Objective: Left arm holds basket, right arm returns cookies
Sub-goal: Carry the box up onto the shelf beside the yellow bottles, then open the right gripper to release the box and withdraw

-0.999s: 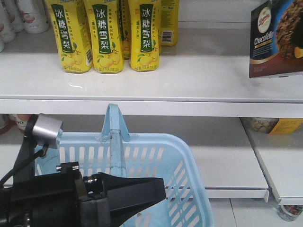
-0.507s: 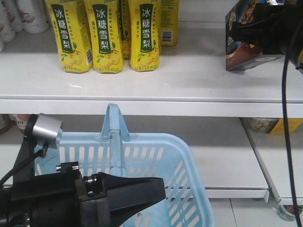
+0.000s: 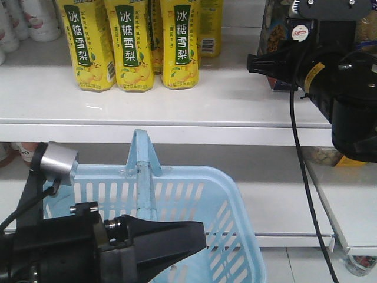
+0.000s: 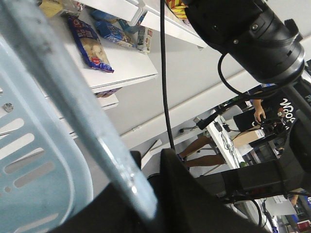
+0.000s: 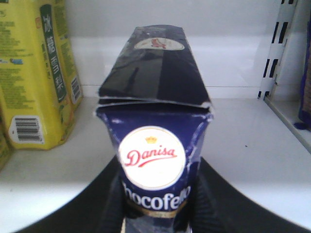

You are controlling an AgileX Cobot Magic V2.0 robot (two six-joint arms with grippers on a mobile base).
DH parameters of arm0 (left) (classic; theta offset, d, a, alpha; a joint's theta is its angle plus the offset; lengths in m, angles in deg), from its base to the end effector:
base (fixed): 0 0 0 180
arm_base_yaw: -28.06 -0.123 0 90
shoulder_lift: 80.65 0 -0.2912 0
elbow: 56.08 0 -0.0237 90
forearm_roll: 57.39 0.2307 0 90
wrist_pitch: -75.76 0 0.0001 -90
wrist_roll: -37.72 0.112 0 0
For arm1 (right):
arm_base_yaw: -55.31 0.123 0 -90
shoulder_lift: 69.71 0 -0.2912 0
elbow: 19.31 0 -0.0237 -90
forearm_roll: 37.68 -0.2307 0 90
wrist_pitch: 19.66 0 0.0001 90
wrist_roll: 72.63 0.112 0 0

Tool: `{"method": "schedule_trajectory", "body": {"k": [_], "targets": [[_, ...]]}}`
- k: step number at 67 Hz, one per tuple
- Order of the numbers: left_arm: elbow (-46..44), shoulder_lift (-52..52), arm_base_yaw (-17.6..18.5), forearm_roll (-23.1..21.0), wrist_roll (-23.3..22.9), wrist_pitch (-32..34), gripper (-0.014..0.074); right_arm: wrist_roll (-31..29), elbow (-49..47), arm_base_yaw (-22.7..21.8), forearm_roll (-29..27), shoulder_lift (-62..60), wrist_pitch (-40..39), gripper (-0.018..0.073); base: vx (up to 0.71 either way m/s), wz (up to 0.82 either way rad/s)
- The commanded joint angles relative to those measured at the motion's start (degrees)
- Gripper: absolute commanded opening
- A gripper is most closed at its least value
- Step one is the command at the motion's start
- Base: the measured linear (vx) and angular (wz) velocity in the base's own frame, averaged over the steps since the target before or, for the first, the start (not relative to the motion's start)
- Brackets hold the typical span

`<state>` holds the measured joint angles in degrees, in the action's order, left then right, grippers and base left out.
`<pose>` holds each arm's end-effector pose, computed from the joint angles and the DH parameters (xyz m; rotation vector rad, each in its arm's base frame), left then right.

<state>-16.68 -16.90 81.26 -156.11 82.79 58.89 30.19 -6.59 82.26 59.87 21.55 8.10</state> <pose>0.0980 -0.1848 0.3352 0.2329 2.0361 -1.5385 0.3210 0.1051 0.3641 0.0082 1.7258 -0.0164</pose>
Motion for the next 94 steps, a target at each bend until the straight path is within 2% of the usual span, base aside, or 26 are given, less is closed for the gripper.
{"method": "schedule_trajectory", "body": {"k": [1,10,26,34,52,79,94], "targets": [[-2.0,-1.0,0.2,-3.2,0.6,-1.2,-0.0006,0.2,-3.4,-0.4,5.2,-0.2,2.1,0.0252,0.00,0.00],[-2.0,-1.0,0.2,-3.2,0.6,-1.2,-0.0006,0.2,-3.6,-0.4,5.2,0.3,2.1,0.0323,0.00,0.00],[-2.0,-1.0,0.2,-3.2,0.6,-1.2,-0.0006,0.2,-3.6,-0.4,5.0,0.2,1.8,0.0580,0.00,0.00],[-2.0,-1.0,0.2,-3.2,0.6,-1.2,-0.0006,0.2,-3.6,-0.2,3.4,-0.7,1.5,0.0636,0.00,0.00],[-2.0,-1.0,0.2,-3.2,0.6,-1.2,-0.0006,-6.7,2.0,2.7,-2.0,-9.2,-0.9,0.0589,0.00,0.00],[-2.0,-1.0,0.2,-3.2,0.6,-1.2,-0.0006,-7.1,21.4,12.0,-2.1,-34.3,0.4,0.0543,0.00,0.00],[-2.0,-1.0,0.2,-3.2,0.6,-1.2,-0.0006,-7.2,33.2,13.0,-2.1,-50.7,-0.1,0.0509,0.00,0.00]]}}
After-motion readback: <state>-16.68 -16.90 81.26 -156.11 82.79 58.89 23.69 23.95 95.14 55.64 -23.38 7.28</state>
